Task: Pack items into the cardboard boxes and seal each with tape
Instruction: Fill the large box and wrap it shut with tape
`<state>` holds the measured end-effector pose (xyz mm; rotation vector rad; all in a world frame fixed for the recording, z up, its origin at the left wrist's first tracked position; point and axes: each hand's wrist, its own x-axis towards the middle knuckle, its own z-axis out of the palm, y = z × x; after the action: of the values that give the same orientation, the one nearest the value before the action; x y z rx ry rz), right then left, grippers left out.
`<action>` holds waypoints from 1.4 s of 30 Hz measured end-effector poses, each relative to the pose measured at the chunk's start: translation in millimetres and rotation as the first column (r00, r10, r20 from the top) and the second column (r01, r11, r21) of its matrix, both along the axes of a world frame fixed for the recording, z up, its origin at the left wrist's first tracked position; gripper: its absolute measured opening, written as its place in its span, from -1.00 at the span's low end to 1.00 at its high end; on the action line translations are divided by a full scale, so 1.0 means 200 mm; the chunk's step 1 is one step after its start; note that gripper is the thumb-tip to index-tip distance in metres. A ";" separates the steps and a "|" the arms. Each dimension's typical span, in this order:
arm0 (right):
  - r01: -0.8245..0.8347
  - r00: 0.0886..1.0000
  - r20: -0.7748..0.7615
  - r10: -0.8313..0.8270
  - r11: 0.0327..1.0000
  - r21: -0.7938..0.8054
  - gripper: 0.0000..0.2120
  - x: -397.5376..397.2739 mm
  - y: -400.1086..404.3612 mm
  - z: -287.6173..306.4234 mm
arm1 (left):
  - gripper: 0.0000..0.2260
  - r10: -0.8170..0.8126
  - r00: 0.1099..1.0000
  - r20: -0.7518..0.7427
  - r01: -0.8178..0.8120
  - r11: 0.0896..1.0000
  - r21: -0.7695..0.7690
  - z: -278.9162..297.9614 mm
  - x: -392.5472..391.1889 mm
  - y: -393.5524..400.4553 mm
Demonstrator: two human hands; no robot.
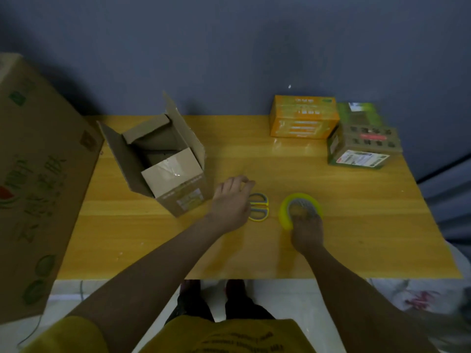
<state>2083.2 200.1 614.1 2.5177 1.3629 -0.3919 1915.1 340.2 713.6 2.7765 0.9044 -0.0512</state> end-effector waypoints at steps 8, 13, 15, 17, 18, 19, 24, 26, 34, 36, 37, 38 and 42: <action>0.184 0.858 -0.503 0.106 0.851 0.492 -0.52 -0.09 -0.03 0.21 | -0.43 0.161 0.987 0.022 -0.118 0.805 -0.581 0.02 0.19 0.05; 0.220 0.832 -0.538 0.136 0.810 0.544 -0.50 -0.18 0.02 0.36 | -0.55 0.242 0.957 0.158 -0.092 0.773 -0.627 0.06 0.17 0.08; 0.233 0.827 -0.543 0.142 0.793 0.563 -0.47 -0.21 0.04 0.39 | -0.58 0.237 0.949 0.210 -0.079 0.820 -0.568 0.09 0.12 0.08; 0.242 0.823 -0.550 0.141 0.788 0.566 -0.47 -0.25 0.07 0.40 | -0.59 0.205 0.949 0.241 -0.058 0.862 -0.503 0.11 0.07 0.08; 0.242 0.820 -0.554 0.142 0.792 0.561 -0.47 -0.27 0.08 0.40 | -0.59 0.187 0.952 0.244 -0.048 0.875 -0.482 0.12 0.05 0.08; 0.241 0.816 -0.560 0.142 0.797 0.554 -0.47 -0.29 0.10 0.40 | -0.59 0.174 0.954 0.243 -0.042 0.883 -0.468 0.12 0.02 0.08; 0.256 0.801 -0.578 0.153 0.786 0.562 -0.54 -0.40 0.17 0.42 | -0.59 0.169 0.957 0.237 -0.054 0.903 -0.427 0.13 -0.11 0.12; 0.263 0.791 -0.591 0.160 0.783 0.563 -0.66 -0.44 0.20 0.41 | -0.60 0.172 0.953 0.249 -0.056 0.909 -0.414 0.13 -0.15 0.14; 0.280 0.785 -0.599 0.161 0.769 0.574 -0.70 -0.53 0.25 0.41 | -0.83 0.173 0.934 0.311 -0.029 0.908 -0.418 0.13 -0.27 0.23; 0.284 0.783 -0.603 0.153 0.774 0.566 -0.69 -0.55 0.26 0.41 | -0.89 0.176 0.932 0.316 -0.005 0.880 -0.474 0.12 -0.29 0.27; 0.281 0.781 -0.604 0.159 0.774 0.567 -0.69 -0.55 0.25 0.41 | -0.94 0.170 0.935 0.310 0.008 0.866 -0.500 0.12 -0.30 0.29; 0.282 0.778 -0.608 0.156 0.779 0.560 -0.68 -0.56 0.25 0.41 | -0.98 0.157 0.940 0.304 0.024 0.857 -0.515 0.13 -0.31 0.31; 0.289 0.773 -0.617 0.146 0.785 0.548 -0.60 -0.58 0.23 0.42 | -0.90 0.103 0.948 0.302 0.072 0.854 -0.515 0.13 -0.32 0.34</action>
<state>1966.8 247.0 697.5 3.1515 1.8795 -1.0554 1850.2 407.8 739.5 2.1851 0.6985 0.1361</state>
